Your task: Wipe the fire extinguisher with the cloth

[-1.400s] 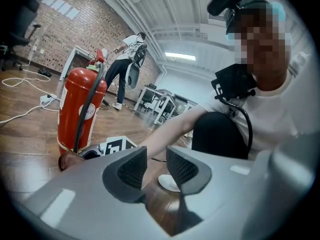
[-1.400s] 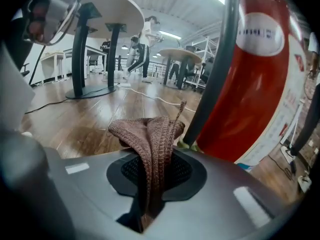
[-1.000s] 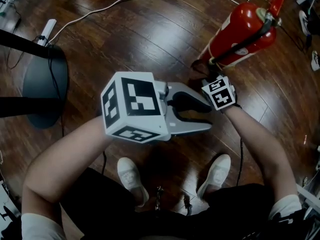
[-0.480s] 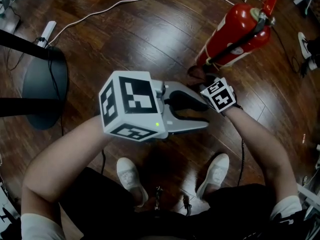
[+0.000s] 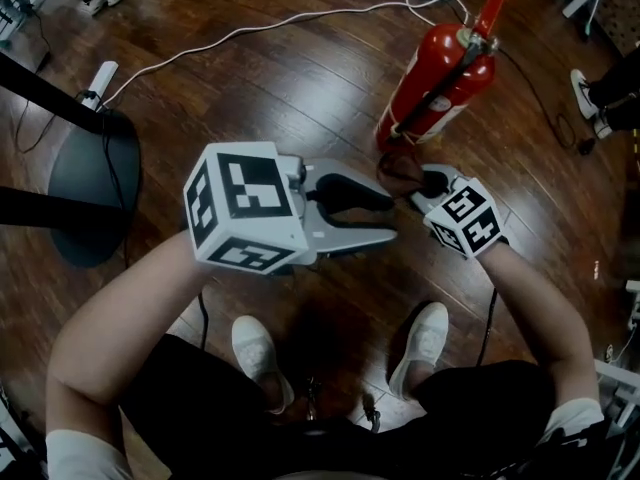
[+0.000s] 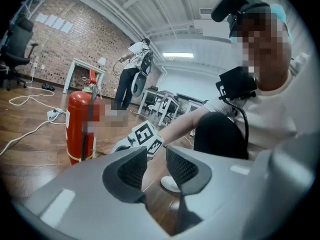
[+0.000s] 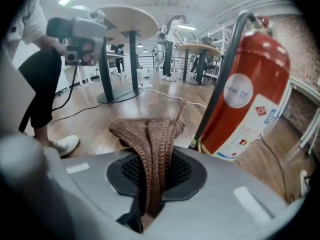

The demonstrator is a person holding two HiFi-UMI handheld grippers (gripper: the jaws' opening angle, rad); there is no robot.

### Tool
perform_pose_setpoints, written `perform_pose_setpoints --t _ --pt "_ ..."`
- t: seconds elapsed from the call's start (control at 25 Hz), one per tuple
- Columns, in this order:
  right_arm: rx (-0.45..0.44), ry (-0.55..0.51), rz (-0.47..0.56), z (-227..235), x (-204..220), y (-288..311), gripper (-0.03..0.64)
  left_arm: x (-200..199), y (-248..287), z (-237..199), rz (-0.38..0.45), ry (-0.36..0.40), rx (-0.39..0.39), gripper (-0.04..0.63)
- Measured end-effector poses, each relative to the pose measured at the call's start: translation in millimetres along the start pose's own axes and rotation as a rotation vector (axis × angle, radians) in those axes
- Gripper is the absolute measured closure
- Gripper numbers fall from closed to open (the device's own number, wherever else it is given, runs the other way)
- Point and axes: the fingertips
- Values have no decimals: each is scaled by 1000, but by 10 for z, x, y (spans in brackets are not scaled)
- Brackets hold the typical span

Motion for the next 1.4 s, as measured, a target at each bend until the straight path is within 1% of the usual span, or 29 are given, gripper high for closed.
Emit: perform_pose_setpoints --t 0.12,0.2,0.28,0.44,0.56,0.72,0.88,1.0,1.24,1.4 --pt "-14 -32 35 -109 -161 -423 552 -52 -113 160 2 14 -30 477" --pt "-10 -13 83 -196 -301 -766 552 -102 -185 292 17 18 -53 477" --pt "16 -9 134 -244 -471 -1172 552 -174 -225 442 34 43 -67 477" --pt "62 -75 201 -470 -804 -1911 552 -331 -334 785 62 105 -99 477" --pt "85 -91 247 -677 -988 -2458 552 -411 -372 1056 79 131 -120 477" --pt "124 -97 310 -949 -1146 -3037 552 -403 -423 1413 83 155 -152 479" --pt "151 -55 374 -1218 -1184 -3517 551 -509 -446 1816 122 193 -169 479" --pt "141 -42 392 -1456 -1161 -3726 551 -509 -454 2103 137 202 -181 479" --pt "66 -4 349 -1851 -774 -3762 551 -214 -284 2569 77 174 -180 479" --pt "63 -15 352 -1974 -610 -3839 551 -116 -219 2822 68 179 -191 479"
Point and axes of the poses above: the fingertips, and each gripper's own axes: y forward along the fingers, z to its right, x out of its underside, and after that the axes turned 6 degrees about z, right-handed
